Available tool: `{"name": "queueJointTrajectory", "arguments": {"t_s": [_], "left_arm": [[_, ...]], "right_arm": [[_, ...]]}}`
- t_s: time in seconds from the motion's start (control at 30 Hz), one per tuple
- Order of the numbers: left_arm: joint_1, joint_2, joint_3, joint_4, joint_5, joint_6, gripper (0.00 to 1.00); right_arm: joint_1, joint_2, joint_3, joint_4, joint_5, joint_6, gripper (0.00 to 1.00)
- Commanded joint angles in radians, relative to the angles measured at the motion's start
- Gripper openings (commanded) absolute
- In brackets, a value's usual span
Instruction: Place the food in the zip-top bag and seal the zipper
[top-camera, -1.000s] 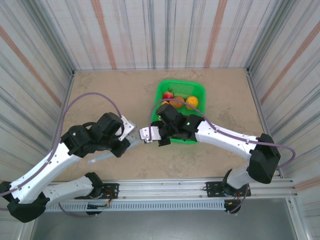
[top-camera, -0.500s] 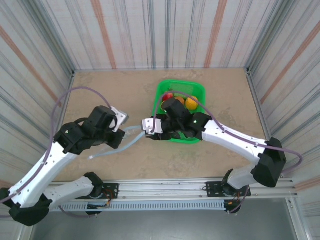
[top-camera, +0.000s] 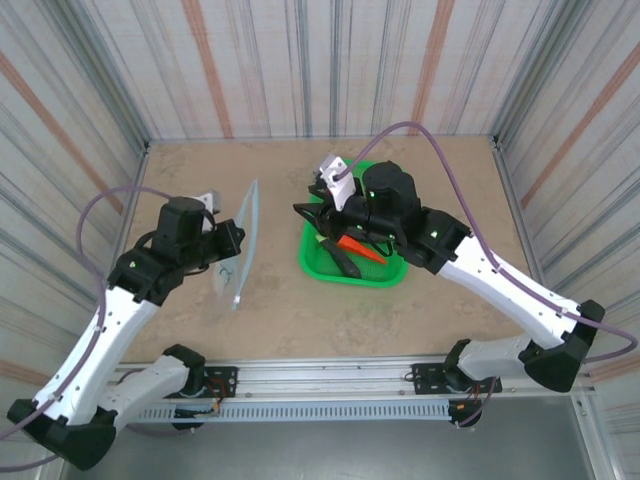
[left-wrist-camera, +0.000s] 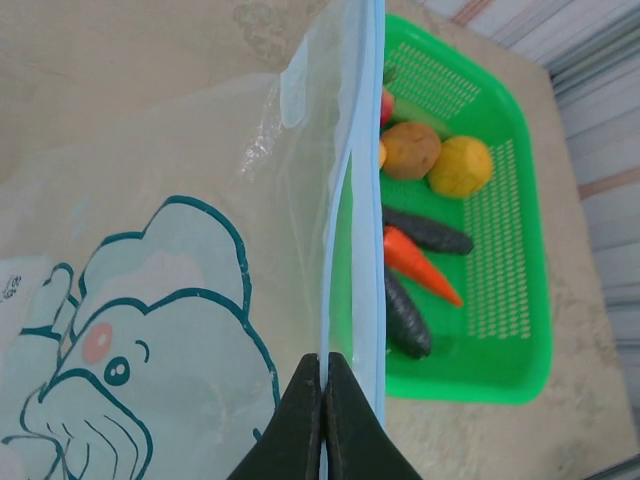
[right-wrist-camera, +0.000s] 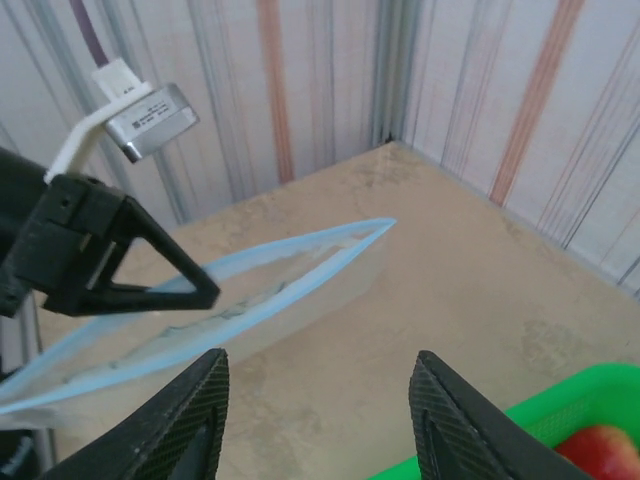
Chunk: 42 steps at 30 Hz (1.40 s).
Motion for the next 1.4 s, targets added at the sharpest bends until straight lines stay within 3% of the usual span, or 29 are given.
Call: {"name": "queueJointTrajectory", "arguments": {"t_s": [0.0,0.17,0.3,0.43,0.67,0.83,1.0,1.2,1.37], "left_arm": [[0.006,0.026,-0.014,0.169,0.034,-0.136,0.00],[0.003,0.055,-0.061,0.322,0.077,-0.191,0.00],[0.002,0.060,-0.106,0.425,0.083,-0.226,0.00],[0.000,0.075,-0.121,0.479,0.101,-0.249,0.00],[0.000,0.087,-0.126,0.514,0.096,-0.260,0.00],[0.001,0.094,-0.123,0.510,0.104,-0.261,0.00],[0.003,0.102,-0.076,0.398,0.072,-0.200,0.00],[0.003,0.156,0.124,0.044,-0.076,-0.067,0.00],[-0.010,0.243,0.278,-0.185,-0.155,0.010,0.00]], "right_arm": [[-0.033,0.075,0.069,-0.154,-0.056,0.247,0.48],[-0.141,0.278,0.284,-0.370,-0.312,0.480,0.59],[-0.178,0.359,0.288,-0.307,-0.482,0.618,0.62],[-0.187,0.422,0.276,-0.201,-0.594,0.732,0.56],[-0.183,0.491,0.282,-0.119,-0.630,0.814,0.41],[-0.169,0.524,0.309,-0.128,-0.621,0.818,0.25],[-0.180,0.501,0.321,-0.221,-0.524,0.761,0.00],[-0.188,0.476,0.404,-0.525,-0.286,0.583,0.00],[-0.184,0.447,0.412,-0.652,-0.105,0.528,0.00]]}}
